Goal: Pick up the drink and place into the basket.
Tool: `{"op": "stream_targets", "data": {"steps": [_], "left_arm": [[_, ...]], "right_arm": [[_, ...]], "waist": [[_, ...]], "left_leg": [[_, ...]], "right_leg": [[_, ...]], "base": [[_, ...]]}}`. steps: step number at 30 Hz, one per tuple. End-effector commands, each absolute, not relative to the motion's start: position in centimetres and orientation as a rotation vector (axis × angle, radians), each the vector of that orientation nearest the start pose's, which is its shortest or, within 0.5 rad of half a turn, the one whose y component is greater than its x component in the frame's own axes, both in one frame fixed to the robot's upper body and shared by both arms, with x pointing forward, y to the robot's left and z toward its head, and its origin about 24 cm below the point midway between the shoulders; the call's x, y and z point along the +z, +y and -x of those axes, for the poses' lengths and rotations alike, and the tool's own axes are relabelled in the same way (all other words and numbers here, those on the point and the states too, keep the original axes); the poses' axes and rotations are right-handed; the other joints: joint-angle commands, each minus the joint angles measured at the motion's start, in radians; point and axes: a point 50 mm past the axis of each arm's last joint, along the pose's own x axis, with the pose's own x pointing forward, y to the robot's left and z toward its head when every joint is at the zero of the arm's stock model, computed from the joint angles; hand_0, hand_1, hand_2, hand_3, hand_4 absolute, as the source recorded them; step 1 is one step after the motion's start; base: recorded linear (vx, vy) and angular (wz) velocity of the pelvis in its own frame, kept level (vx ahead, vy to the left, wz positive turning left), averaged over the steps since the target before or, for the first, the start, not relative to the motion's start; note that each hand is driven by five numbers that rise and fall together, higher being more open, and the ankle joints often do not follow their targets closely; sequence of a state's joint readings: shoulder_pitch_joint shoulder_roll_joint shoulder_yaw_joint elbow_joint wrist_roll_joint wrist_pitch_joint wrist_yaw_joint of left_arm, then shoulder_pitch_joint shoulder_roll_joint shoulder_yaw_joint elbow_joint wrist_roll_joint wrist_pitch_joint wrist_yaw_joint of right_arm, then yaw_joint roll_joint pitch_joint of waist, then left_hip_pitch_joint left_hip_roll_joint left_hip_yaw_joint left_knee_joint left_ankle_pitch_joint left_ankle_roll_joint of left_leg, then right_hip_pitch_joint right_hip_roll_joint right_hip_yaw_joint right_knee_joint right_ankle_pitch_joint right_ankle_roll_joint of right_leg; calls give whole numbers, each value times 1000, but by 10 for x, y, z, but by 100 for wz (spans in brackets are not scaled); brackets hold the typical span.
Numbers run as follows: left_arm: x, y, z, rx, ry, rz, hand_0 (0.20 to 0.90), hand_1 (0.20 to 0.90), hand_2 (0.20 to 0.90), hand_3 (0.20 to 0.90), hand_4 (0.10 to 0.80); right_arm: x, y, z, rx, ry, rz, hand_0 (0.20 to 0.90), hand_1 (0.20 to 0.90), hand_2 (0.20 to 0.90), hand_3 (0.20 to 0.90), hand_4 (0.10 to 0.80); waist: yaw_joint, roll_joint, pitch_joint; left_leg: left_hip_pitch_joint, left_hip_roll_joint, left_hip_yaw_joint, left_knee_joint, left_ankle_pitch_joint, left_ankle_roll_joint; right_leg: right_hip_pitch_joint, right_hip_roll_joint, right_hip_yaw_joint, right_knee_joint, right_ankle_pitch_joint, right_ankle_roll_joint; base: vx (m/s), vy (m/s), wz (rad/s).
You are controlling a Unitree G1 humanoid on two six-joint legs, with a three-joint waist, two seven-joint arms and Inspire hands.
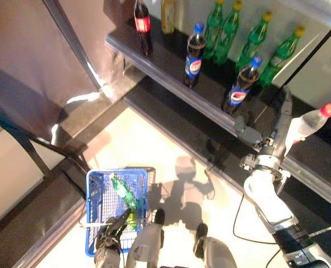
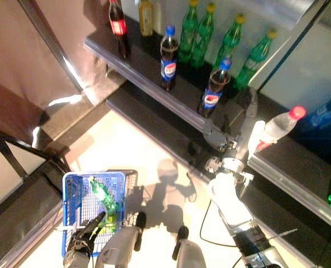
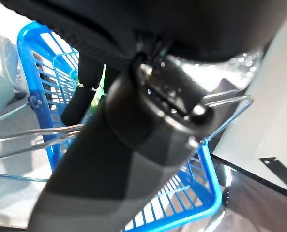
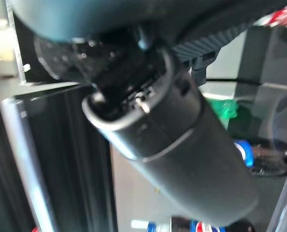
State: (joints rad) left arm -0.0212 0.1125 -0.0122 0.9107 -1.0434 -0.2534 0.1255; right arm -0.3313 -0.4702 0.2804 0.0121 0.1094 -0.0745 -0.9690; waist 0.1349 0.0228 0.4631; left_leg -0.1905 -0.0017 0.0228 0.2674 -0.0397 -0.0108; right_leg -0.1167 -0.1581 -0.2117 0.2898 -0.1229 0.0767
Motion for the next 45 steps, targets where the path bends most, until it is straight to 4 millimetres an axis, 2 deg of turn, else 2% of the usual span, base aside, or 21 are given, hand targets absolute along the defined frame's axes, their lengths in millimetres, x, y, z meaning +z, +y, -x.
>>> {"op": "stream_targets", "data": {"steps": [1,4,7,13,18,19,21,33,40,41,42,45], "left_arm": [[-119,226,-146,662,518,651,300,300,300,200,100],[-115,219,-156,618,497,666,300,300,300,200,100],[-112,213,-162,603,482,684,300,300,300,200,100],[-107,215,-170,594,464,673,300,300,300,200,100],[-97,224,-183,589,431,659,300,300,300,200,100],[-97,224,-183,589,431,660,300,300,300,200,100],[-93,228,-189,586,421,647,300,300,300,200,100],[-78,231,-206,558,339,676,300,300,300,200,100],[-77,230,-207,548,337,683,300,300,300,200,100],[-79,229,-204,545,347,678,300,300,300,200,100],[-76,228,-208,531,334,677,300,300,300,200,100],[-74,228,-209,518,325,673,300,300,300,200,100]], "right_arm": [[212,-187,-285,-769,-844,74,900,900,900,900,800],[219,-189,-284,-827,-877,24,900,900,900,900,800],[225,-185,-287,-795,-874,29,900,900,900,900,800],[238,-187,-292,-767,-891,-38,900,900,900,900,800],[268,-189,-300,-777,-937,-141,900,900,900,900,800],[268,-189,-300,-777,-937,-141,900,900,900,900,800],[282,-187,-306,-704,-921,-226,900,900,900,900,800],[326,-192,-320,-681,-920,-254,900,900,900,900,800],[336,-192,-325,-625,-895,-299,900,900,900,900,800],[334,-192,-327,-625,-876,-296,900,900,900,900,800],[339,-194,-327,-622,-876,-312,900,900,900,900,800],[344,-199,-328,-602,-870,-347,900,900,900,900,800]], "waist": [[15,-5,3],[9,4,37],[6,8,57],[19,2,57],[34,-15,57],[34,-15,57],[38,-19,57],[52,-29,57],[49,-22,57],[51,-17,57],[49,-17,57],[48,-10,57]], "left_leg": [[-80,-14,-7,200,-94,-15],[-111,-16,-8,213,-90,-10],[-140,-17,-12,223,-86,-9],[-210,-10,-16,239,-87,-3],[-280,-9,-25,242,-83,2],[-281,-9,-25,242,-83,2],[-310,-9,-29,236,-77,5],[-402,-18,-34,229,-67,13],[-440,-22,-27,236,-70,22],[-419,-21,-31,243,-99,18],[-450,-24,-24,240,-71,24],[-472,-28,-21,242,-69,25]], "right_leg": [[11,-42,-18,-11,62,-18],[-18,-38,-10,1,64,-22],[-42,-34,-2,4,67,-26],[-100,-21,0,9,71,-25],[-170,-9,-12,9,80,-24],[-171,-9,-12,9,80,-24],[-208,-5,-14,9,87,-23],[-327,2,-9,23,106,-14],[-391,-4,0,61,103,-11],[-378,-2,11,77,79,-3],[-408,-7,4,73,100,-11],[-438,-11,13,85,101,-8]], "base": [[-86,31,-1],[-98,45,1],[-62,48,-7],[-23,-14,-5],[-21,-47,2],[-19,-24,5],[-15,-9,3],[0,0,0],[48,27,-1],[41,52,-1],[36,54,-3],[7,32,-4]]}}
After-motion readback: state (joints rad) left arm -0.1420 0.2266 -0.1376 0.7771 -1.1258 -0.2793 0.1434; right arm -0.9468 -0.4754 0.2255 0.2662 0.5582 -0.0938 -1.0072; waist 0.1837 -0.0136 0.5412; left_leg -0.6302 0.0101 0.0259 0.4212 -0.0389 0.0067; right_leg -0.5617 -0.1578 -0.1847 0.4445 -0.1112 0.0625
